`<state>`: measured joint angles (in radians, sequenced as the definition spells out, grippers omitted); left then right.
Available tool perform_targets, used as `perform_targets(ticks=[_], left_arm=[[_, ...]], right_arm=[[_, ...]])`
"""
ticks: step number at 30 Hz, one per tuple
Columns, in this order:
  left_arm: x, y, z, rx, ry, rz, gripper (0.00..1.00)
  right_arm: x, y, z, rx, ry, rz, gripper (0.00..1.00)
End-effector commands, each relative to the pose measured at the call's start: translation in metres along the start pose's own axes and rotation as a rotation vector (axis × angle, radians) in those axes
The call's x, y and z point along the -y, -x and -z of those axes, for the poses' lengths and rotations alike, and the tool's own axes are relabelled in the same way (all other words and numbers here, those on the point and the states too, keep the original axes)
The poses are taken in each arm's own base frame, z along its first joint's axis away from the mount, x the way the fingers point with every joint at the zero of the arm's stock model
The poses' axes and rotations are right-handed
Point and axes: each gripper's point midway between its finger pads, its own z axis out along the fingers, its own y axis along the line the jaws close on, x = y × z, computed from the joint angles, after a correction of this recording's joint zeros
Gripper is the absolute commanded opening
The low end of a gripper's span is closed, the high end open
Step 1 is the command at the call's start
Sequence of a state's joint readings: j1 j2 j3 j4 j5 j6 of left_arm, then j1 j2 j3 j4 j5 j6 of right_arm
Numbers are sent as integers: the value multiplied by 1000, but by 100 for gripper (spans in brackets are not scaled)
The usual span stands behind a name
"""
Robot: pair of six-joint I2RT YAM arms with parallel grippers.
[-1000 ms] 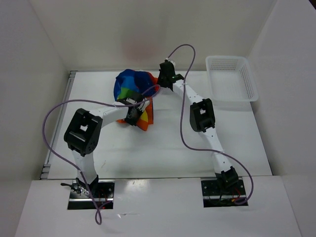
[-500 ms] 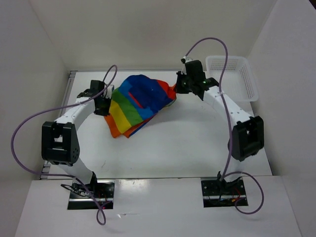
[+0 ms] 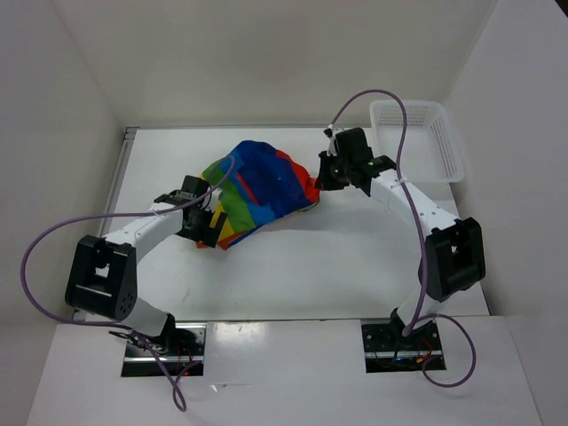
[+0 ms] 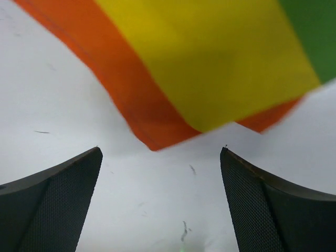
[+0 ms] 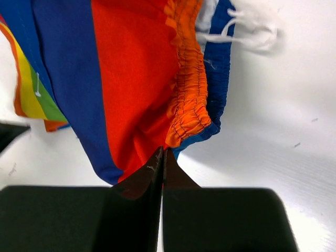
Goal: Fold and stack the shorts
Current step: Flatten the shorts out
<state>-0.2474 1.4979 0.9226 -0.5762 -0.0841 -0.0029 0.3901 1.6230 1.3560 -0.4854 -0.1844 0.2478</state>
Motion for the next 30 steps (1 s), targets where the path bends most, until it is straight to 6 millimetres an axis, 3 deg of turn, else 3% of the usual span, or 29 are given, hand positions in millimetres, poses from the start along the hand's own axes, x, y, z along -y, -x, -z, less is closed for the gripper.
perform_targets(ticks=[1, 7, 10, 14, 19, 20, 21, 22, 25, 26, 27, 28, 30], left_arm=[[-28, 26, -2, 131, 134, 29, 100], [-2, 27, -23, 101, 36, -9, 100], [2, 15, -35, 48, 18, -14, 93], [5, -13, -48, -23, 23, -27, 75], [8, -21, -59, -54, 10, -29, 40], [8, -21, -59, -54, 10, -29, 11], [4, -14, -59, -33, 30, -28, 0], [-5, -10, -58, -27, 68, -19, 0], [-38, 35, -33, 79, 174, 37, 0], [-51, 53, -21, 126, 220, 57, 0], [-72, 98, 10, 258, 277, 103, 0], [-90, 123, 33, 329, 332, 136, 0], [-113, 173, 82, 475, 384, 188, 0]], right_arm=[[-11, 5, 23, 54, 47, 39, 0], [-11, -2, 27, 59, 58, 50, 0], [-7, -3, 28, 65, 38, 67, 0], [-6, -6, 30, 64, 38, 67, 0], [-4, -3, 28, 67, 25, 87, 0], [-2, 6, 31, 88, 22, 83, 0], [0, 12, 29, 99, 18, 79, 0], [7, 23, 33, 124, 5, 68, 0], [29, 75, 39, 226, -46, 30, 0], [28, 116, 56, 321, -62, 25, 0], [34, 133, 53, 343, -69, 7, 0], [31, 181, 81, 461, -73, 18, 0], [23, 212, 91, 522, -66, 56, 0]])
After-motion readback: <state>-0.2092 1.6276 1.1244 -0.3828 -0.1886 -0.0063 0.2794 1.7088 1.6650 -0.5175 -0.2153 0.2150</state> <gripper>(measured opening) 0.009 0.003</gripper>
